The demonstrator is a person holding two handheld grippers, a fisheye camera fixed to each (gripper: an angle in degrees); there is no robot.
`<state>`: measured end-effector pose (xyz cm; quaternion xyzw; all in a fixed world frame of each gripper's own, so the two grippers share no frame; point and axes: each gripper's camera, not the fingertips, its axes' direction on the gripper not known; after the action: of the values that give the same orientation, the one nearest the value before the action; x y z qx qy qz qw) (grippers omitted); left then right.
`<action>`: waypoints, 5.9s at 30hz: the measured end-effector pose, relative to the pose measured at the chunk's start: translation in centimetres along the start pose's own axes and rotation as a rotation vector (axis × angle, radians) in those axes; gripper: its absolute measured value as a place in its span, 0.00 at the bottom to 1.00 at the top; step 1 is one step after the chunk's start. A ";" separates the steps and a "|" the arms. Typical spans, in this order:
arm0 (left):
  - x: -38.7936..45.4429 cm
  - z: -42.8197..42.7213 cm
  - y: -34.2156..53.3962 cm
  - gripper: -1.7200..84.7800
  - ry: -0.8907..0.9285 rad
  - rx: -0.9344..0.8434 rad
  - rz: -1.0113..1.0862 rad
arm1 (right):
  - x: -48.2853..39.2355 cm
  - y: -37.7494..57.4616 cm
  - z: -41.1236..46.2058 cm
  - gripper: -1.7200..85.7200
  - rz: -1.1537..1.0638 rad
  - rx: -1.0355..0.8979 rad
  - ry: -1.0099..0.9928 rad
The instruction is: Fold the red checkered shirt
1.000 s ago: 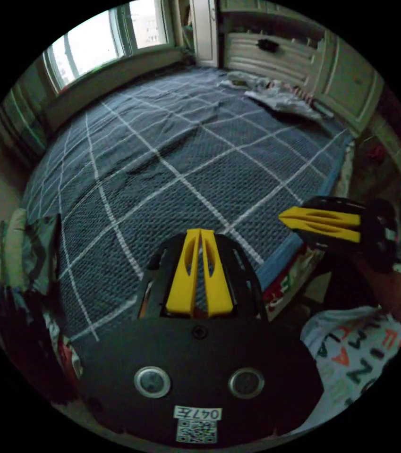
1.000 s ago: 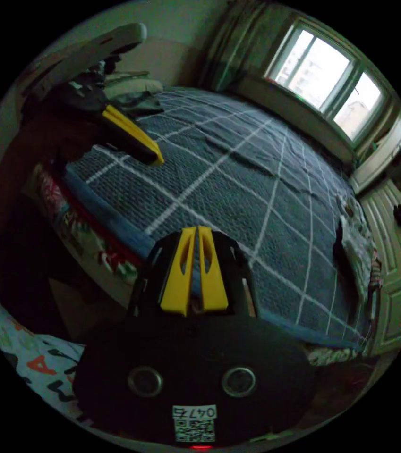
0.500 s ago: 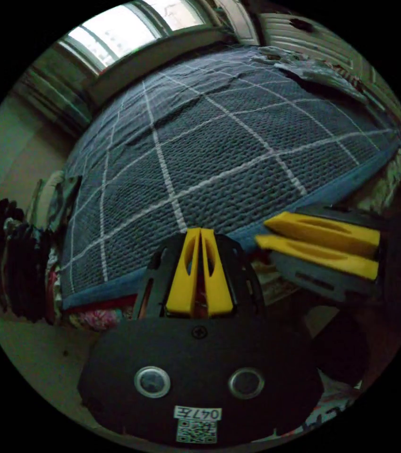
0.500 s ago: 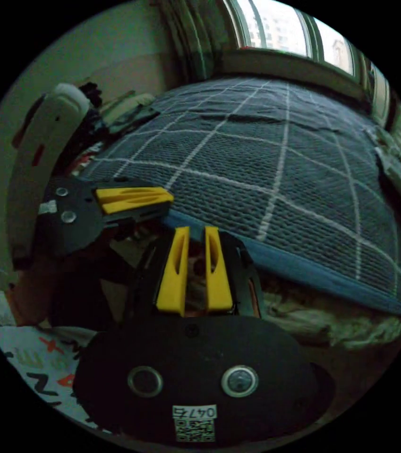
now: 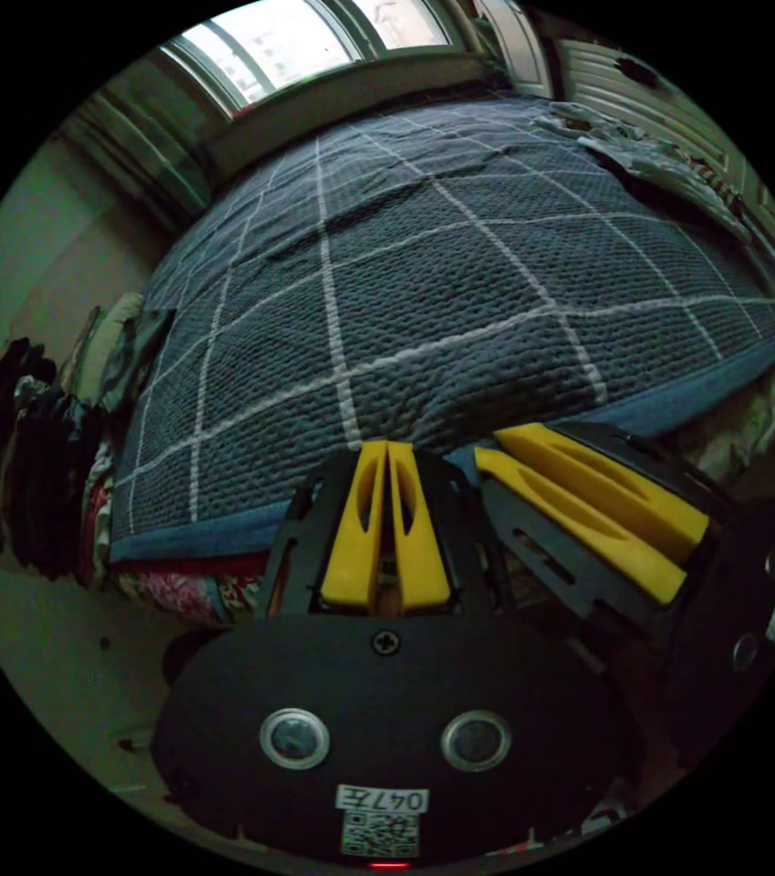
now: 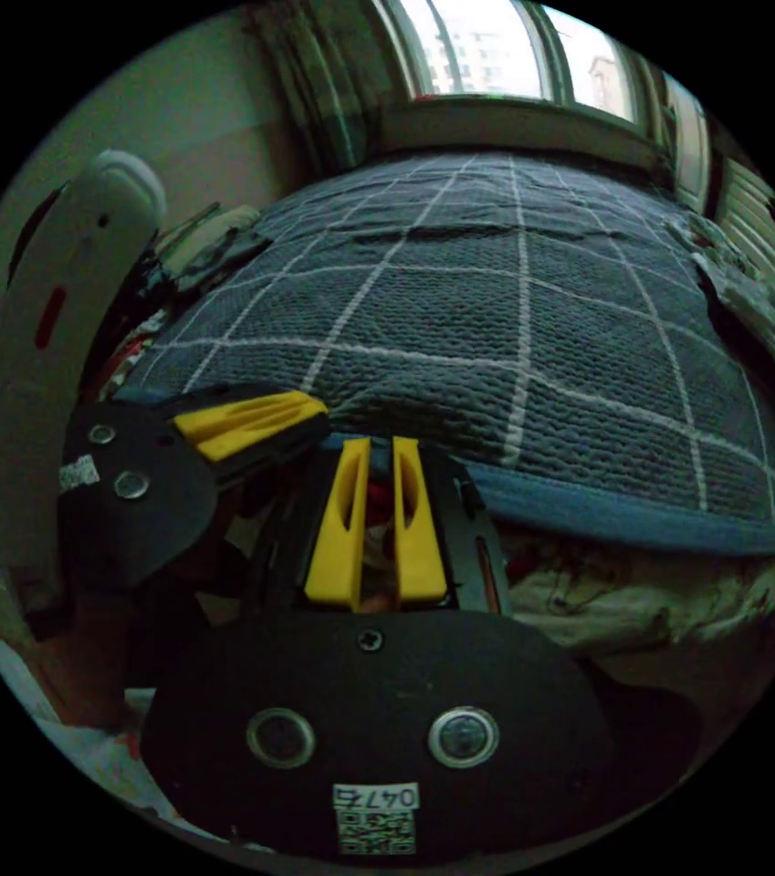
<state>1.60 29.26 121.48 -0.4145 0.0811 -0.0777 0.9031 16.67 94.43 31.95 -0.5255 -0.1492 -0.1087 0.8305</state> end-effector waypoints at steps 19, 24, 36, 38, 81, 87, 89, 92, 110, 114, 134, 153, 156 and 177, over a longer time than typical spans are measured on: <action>12.2 -3.7 -5.4 0.01 0.368 0.171 -0.069 | 14.9 8.6 -16.4 0.09 -0.214 0.090 -0.185; 19.2 -4.9 -9.0 0.01 0.380 0.197 -0.018 | 21.3 13.6 -22.0 0.03 -0.184 0.278 -0.137; 32.7 -5.7 -16.7 0.01 0.702 0.306 0.061 | 34.5 21.1 -33.2 0.01 -0.138 0.429 -0.108; 35.9 -6.5 -18.4 0.01 0.707 0.301 0.104 | 37.2 22.9 -36.1 0.01 -0.078 0.548 -0.108; 110.7 -15.0 -80.0 0.01 0.422 0.386 0.463 | 107.6 18.0 -58.2 0.03 0.464 0.655 0.499; 109.1 -16.2 -80.3 0.01 0.581 0.539 0.631 | 109.2 18.2 -59.4 0.01 0.441 0.721 0.421; 108.6 -16.5 -80.4 0.01 0.569 0.555 0.648 | 109.8 18.6 -59.7 0.01 0.462 0.759 0.386; 108.0 -17.0 -80.7 0.03 0.502 0.552 0.665 | 110.4 18.8 -60.1 0.01 0.481 0.798 0.345; 98.8 -17.6 -77.2 0.02 0.612 0.439 0.728 | 106.7 14.3 -58.0 0.04 0.451 0.709 0.278; 93.4 -18.7 -75.0 0.01 0.667 0.461 0.708 | 103.3 12.3 -56.8 0.02 0.406 0.653 0.363; 44.2 -31.0 -44.6 0.01 0.994 1.010 0.616 | 66.7 6.8 -55.8 0.03 -0.383 1.095 0.456; -13.9 -14.6 11.9 0.01 0.463 0.265 -0.392 | 19.7 5.8 -33.4 0.10 -0.515 0.365 -0.521; -18.6 -15.8 17.2 0.02 0.378 0.341 -0.403 | 16.7 2.7 -31.4 0.12 -0.492 0.321 -0.401; -23.0 -14.2 24.6 0.04 0.023 0.338 0.458 | 11.8 -11.9 -20.6 0.11 -0.207 0.553 -0.282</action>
<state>-21.99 39.40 95.50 -0.2282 0.1690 0.1112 0.9524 26.36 70.44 37.92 -0.2720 -0.3393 -0.0744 0.8974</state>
